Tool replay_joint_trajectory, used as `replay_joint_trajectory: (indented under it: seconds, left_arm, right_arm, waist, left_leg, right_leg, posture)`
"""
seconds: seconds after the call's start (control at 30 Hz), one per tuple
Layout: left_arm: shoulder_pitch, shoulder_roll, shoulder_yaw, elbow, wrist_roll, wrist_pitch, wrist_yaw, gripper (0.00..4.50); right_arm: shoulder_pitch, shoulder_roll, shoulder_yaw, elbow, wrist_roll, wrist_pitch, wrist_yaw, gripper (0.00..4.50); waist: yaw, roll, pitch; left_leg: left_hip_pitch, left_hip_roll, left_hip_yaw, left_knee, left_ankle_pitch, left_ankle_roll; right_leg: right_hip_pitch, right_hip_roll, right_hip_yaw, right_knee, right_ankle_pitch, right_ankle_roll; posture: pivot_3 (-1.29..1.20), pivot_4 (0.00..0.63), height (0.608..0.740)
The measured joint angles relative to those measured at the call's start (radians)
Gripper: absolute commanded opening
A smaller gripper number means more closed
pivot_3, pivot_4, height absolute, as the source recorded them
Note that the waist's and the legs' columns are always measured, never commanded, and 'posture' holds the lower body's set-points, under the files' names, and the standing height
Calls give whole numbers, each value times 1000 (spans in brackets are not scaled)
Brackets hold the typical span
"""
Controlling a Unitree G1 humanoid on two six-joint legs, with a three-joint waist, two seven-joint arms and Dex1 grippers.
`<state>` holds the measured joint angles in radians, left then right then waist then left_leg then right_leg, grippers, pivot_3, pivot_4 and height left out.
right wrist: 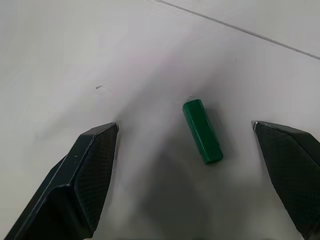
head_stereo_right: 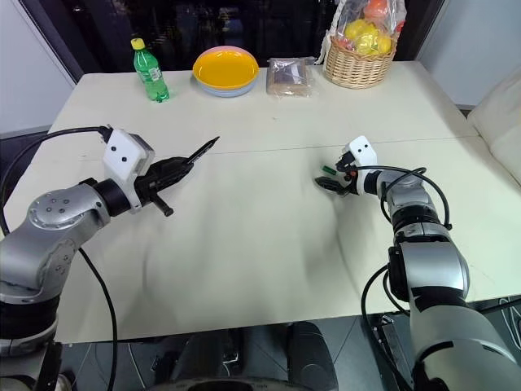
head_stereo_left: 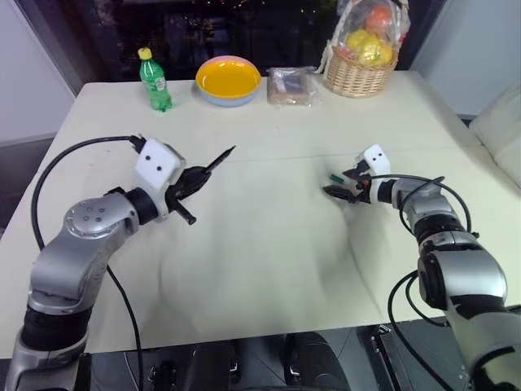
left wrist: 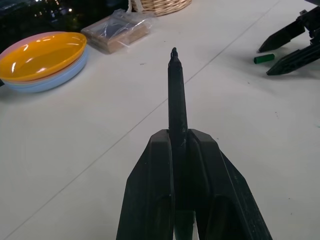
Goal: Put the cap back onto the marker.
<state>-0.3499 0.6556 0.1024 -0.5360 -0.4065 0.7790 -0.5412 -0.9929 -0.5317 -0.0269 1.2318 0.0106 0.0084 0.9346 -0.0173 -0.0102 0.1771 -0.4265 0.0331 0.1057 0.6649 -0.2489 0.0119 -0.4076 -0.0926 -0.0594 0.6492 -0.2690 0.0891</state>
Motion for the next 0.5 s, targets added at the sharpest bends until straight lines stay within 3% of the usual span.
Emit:
replay_joint_trajectory:
  seconds: [0.07, 0.27, 0.5]
  left_arm:
    - [0, 0, 0, 0, 0, 0, -1, 0]
    - [0, 0, 0, 0, 0, 0, -2, 0]
    - [0, 0, 0, 0, 0, 0, -2, 0]
  right_arm:
    - [0, 0, 0, 0, -4, 0, -1, 3162]
    - [0, 0, 0, 0, -8, -1, -2, 61]
    - [0, 0, 0, 0, -9, -2, 3, 61]
  waist:
    - [0, 0, 0]
    - [0, 0, 0]
    - [-1, 0, 0]
  left_leg:
    - [0, 0, 0, 0, 0, 0]
    - [0, 0, 0, 0, 0, 0]
    - [0, 0, 0, 0, 0, 0]
  right_leg:
    - [0, 0, 0, 0, 0, 0]
    - [0, 0, 0, 0, 0, 0]
    - [0, 0, 0, 0, 0, 0]
  posture:
    - [0, 150, 740]
    - [0, 150, 740]
    - [0, 150, 740]
